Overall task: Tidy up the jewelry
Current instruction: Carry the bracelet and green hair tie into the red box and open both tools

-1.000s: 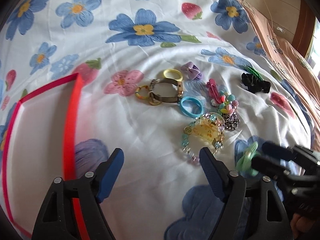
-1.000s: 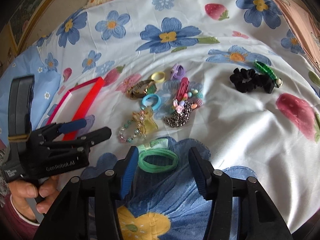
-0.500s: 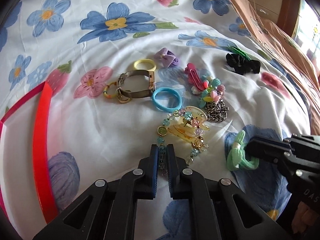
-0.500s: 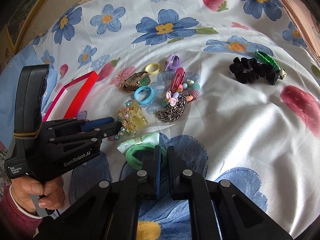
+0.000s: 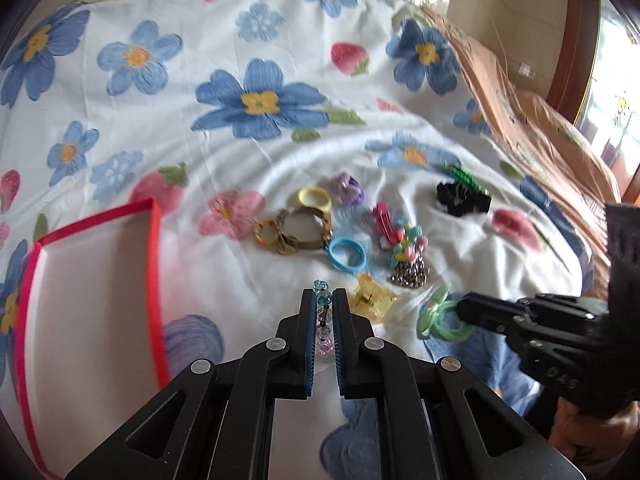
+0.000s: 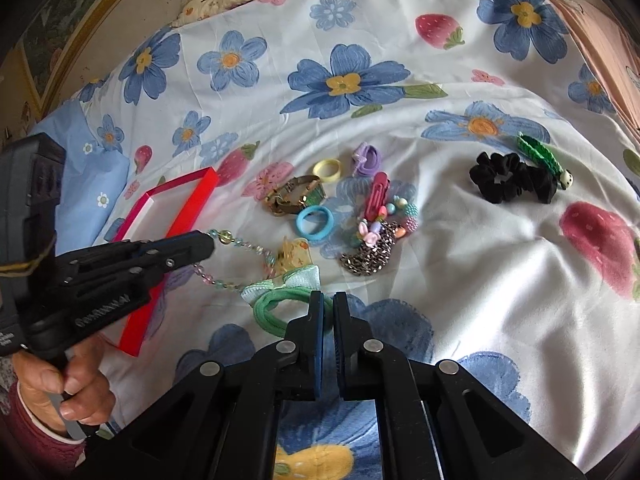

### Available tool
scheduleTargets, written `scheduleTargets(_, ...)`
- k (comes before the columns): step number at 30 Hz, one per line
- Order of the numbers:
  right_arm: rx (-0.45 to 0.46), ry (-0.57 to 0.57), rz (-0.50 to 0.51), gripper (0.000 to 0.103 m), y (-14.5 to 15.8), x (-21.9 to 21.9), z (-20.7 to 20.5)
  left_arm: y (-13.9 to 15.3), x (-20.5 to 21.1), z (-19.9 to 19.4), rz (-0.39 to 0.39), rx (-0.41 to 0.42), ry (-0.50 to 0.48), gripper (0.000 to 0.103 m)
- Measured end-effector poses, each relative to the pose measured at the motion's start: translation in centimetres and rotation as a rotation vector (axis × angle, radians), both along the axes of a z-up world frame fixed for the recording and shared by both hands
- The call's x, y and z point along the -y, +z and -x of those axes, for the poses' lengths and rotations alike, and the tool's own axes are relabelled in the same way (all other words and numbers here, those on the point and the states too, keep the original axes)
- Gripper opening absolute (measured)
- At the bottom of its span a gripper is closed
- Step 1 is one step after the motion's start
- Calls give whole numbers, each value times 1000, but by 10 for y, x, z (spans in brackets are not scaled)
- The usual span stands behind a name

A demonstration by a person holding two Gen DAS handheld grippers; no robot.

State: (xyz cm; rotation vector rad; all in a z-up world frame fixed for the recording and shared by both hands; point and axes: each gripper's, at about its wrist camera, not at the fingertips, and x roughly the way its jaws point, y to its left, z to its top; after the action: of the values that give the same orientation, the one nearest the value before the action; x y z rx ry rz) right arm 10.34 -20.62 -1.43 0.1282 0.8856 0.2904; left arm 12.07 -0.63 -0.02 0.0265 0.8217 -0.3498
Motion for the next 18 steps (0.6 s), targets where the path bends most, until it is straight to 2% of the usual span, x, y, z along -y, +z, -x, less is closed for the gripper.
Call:
scheduleTargets(10,18,59,-2,4,9,-28,0,31,-44,41,60,45,63,7)
scheduleTargets(18,19,122,-3,4,11,-58,-1,40,-81,65,93,49,148,7)
